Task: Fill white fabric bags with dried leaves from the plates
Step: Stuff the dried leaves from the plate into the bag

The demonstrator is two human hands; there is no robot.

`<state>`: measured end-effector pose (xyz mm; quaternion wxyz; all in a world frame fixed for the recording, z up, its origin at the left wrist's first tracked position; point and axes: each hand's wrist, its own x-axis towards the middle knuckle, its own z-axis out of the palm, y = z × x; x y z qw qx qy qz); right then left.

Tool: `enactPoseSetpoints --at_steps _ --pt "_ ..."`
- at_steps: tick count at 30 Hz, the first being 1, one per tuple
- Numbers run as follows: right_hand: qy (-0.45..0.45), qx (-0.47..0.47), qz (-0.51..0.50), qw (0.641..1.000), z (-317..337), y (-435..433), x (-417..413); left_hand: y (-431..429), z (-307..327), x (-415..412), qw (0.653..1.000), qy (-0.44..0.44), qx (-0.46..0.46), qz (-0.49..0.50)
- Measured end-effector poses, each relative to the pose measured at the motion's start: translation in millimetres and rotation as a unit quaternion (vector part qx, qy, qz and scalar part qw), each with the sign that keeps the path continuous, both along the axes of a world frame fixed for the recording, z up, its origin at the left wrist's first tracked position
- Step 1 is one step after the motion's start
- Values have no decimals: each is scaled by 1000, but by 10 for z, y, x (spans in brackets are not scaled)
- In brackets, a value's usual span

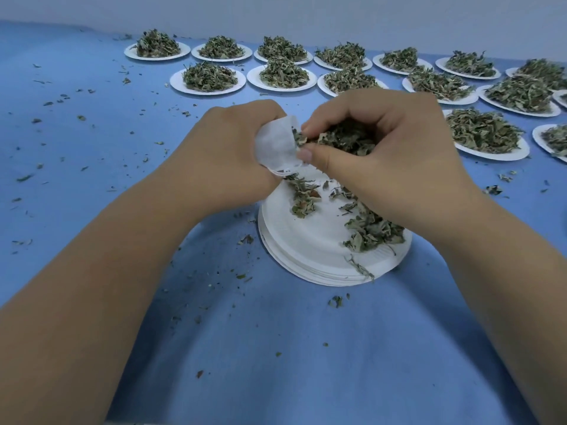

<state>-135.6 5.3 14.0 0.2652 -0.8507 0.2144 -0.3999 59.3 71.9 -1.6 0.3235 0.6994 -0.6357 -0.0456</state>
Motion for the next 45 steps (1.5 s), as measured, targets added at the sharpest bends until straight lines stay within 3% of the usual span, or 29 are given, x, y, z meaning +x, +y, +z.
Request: enactPoseSetpoints --at_steps 9,15,23,30,33,41,45 --pt "48 44 -39 997 -30 -48 -44 37 2 -34 999 35 -25 -23" --pt "43 -29 -37 998 21 78 -10 3 -41 -54 1000 -1 -14 -11" --pt "34 27 -32 999 18 50 15 18 -36 -112 998 -28 -26 -49" --pt "67 183 32 980 15 -1 -19 -4 -47 -125 999 -33 -5 -28" --pt "31 259 69 963 44 -13 -15 0 -41 -106 999 -33 5 -19" --pt "45 176 36 983 -14 -21 -25 20 -33 -121 999 -30 1 -23" --pt "0 169 22 985 -18 -21 -19 28 -34 -147 999 -29 -12 -37"
